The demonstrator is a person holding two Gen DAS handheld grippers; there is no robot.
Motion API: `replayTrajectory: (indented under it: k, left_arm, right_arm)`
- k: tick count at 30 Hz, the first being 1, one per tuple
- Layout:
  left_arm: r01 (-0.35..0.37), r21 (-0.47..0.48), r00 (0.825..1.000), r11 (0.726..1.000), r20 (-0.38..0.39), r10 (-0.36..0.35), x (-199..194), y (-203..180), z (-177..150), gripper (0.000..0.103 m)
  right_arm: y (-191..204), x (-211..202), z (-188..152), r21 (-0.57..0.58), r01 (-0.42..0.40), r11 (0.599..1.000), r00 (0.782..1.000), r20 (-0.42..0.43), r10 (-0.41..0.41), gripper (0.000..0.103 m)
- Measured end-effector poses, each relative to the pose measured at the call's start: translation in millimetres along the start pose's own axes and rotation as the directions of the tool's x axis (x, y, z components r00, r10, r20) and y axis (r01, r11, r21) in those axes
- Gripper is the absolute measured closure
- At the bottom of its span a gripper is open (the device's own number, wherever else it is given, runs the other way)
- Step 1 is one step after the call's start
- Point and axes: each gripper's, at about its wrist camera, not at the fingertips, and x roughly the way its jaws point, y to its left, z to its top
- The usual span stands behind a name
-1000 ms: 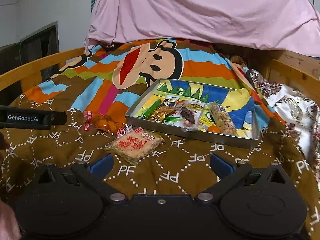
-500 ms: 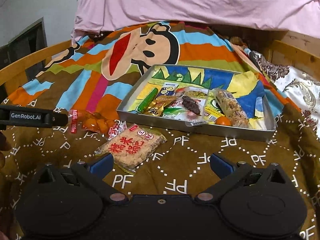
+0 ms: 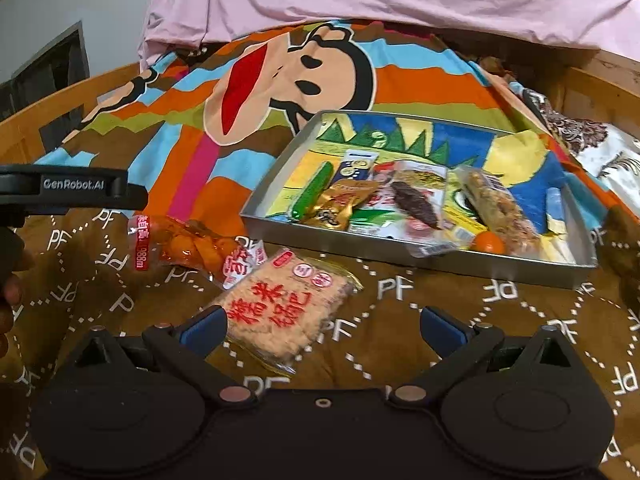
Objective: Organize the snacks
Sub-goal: 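Move both open tools down toward the rice-cracker packet and orange dried-fruit packet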
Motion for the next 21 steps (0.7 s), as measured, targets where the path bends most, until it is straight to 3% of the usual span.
replayTrajectory:
  k: [3, 14, 21]
  left_arm:
    - [-0.007, -0.045, 1.0, 0.999, -0.003, 0.007, 7, 7, 2, 0.0]
    - [0.065, -0.218, 0.995, 0.974, -0.06, -0.08, 36, 33, -5, 0.0]
    - [0.092, -0.237, 0.988, 0.967, -0.101, -0.119, 48, 31, -9, 0.0]
  right_arm:
    - [8, 11, 2, -0.01, 0.006, 1.0, 1.0, -0.012, -0.006, 0.001]
    - [25, 51, 6, -0.013, 0.056, 0.998, 0.997, -0.045, -0.056, 0.001]
    - [30, 72, 11, 0.069, 0.065, 0.996, 0.996, -0.063, -0.061, 0.001]
